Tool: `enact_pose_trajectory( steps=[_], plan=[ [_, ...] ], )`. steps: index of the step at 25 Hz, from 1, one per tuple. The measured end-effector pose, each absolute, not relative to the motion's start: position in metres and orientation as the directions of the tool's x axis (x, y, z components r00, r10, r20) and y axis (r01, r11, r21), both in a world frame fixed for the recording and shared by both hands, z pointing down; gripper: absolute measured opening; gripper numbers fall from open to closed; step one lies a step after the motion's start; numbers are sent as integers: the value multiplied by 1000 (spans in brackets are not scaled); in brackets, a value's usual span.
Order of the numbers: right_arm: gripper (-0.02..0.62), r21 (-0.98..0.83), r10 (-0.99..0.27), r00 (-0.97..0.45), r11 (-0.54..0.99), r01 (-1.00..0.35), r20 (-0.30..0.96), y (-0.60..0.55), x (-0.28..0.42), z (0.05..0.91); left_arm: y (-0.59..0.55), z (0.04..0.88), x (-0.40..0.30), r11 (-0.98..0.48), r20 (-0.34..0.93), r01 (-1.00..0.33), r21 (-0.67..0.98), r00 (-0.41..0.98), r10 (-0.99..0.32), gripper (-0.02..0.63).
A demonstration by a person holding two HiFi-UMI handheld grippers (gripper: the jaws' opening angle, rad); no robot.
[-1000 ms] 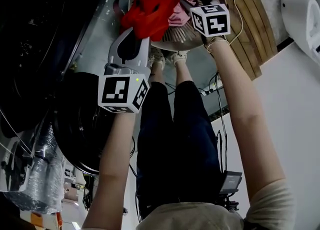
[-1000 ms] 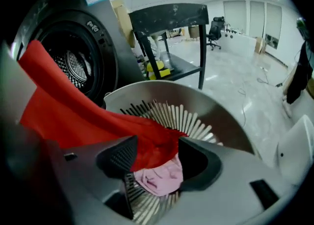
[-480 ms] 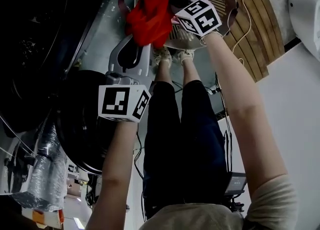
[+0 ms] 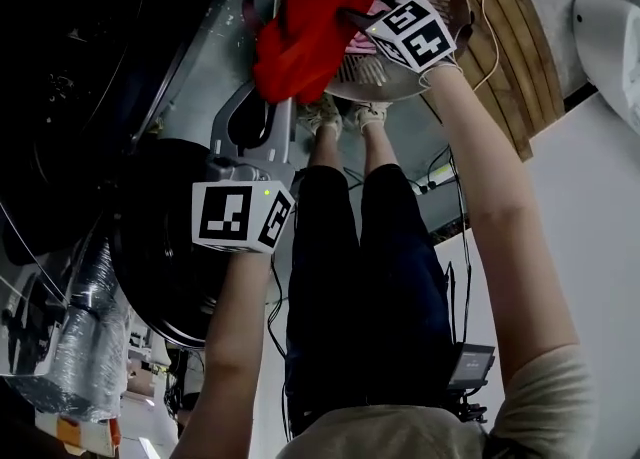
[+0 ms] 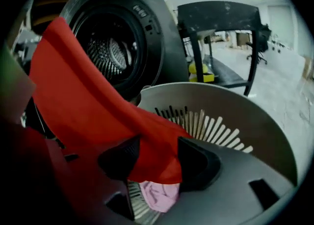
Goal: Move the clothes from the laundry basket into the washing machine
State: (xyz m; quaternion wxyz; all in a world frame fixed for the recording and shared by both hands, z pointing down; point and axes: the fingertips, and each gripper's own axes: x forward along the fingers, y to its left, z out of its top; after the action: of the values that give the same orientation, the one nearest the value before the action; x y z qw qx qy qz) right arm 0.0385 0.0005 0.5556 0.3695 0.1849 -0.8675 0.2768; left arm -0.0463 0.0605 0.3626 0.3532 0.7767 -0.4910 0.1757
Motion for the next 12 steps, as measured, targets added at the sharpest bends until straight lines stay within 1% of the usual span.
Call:
enact_pose_trajectory(
  steps=[3,5,8,9,10,11,12],
  plan=[
    [235,-270,-37,-643,888,-372,765,10,22,570,69,363,-51,-274,626,-883,382,465,-626,57],
    [242,-275,28,-653,920,-280,757,16,7,575,72,364,-51,-283,629,-879,384,473,-618,57],
    [242,-297,110,-660,938,-178,743,24,-15,578,72,365,-51,-292,632,-877,382,478,-610,57],
    [215,-307,141,-656,940,-146,742,28,-21,579,72,365,-52,-290,632,-878,381,476,-611,57],
    [160,-317,168,-649,941,-119,742,33,-26,580,71,365,-54,-287,632,-879,381,474,-613,57],
    [73,-325,186,-642,940,-105,744,36,-30,580,70,366,-55,-283,631,-880,382,472,-616,57],
    [30,-334,191,-639,936,-110,745,38,-31,580,69,366,-57,-279,629,-881,382,469,-620,57]
  ],
)
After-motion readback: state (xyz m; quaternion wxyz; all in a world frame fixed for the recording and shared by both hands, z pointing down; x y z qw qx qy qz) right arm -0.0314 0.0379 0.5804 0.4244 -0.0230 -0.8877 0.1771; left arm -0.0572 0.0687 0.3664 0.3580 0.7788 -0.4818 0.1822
